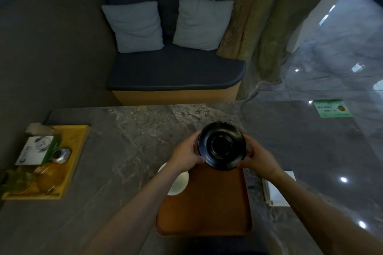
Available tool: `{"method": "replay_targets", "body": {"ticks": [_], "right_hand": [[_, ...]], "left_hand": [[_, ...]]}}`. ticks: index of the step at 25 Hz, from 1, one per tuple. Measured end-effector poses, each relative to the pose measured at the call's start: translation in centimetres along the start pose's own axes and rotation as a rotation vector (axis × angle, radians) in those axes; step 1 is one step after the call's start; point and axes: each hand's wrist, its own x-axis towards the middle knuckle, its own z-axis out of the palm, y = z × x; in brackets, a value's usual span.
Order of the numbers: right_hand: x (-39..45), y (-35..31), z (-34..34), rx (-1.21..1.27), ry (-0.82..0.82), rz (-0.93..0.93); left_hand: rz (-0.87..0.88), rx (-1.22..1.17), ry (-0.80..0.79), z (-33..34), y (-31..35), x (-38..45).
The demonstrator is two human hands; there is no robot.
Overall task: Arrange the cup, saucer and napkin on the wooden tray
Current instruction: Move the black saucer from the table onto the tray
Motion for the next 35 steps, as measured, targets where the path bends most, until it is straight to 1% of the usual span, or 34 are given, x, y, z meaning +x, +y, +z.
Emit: {"method": "replay_targets", "body": {"ticks": [3, 8, 14, 19, 27, 30, 35], "right_hand": [[-2.4, 0.3, -0.6, -0.027, -0.044, -0.012], [-6.3, 0.8, -0.8, 0.007, -0.137, -0.058], [-10.0, 1.9, 0.9, -0.008, -0.234, -0.081], [-11.9, 2.3, 3.4, -0.091, -0.283, -0.084], [-12.3, 2.3, 7.3, -0.148, -0.316, 0.041], [-12.2, 2.3, 8.5, -0.152, -0.304, 0.081], [-11.6, 1.8, 10.0, -0.163, -0.282, 0.085]], "left_hand": [[0.017, -0.025, 0.051, 2.0, 0.9, -3.2], [-0.033, -0.01, 0.136, 5.5, 0.5, -8.3], [-0.099, -0.135, 0.181, 8.9, -2.0, -13.2], [-0.146, -0.114, 0.203, 9.9, -4.5, -15.6], [-0.198, -0.128, 0.134, 9.3, -8.5, -16.4], [-0.205, -0.134, 0.099, 8.6, -9.3, -16.1], [-0.205, -0.129, 0.084, 7.6, -10.8, -15.4]]}}
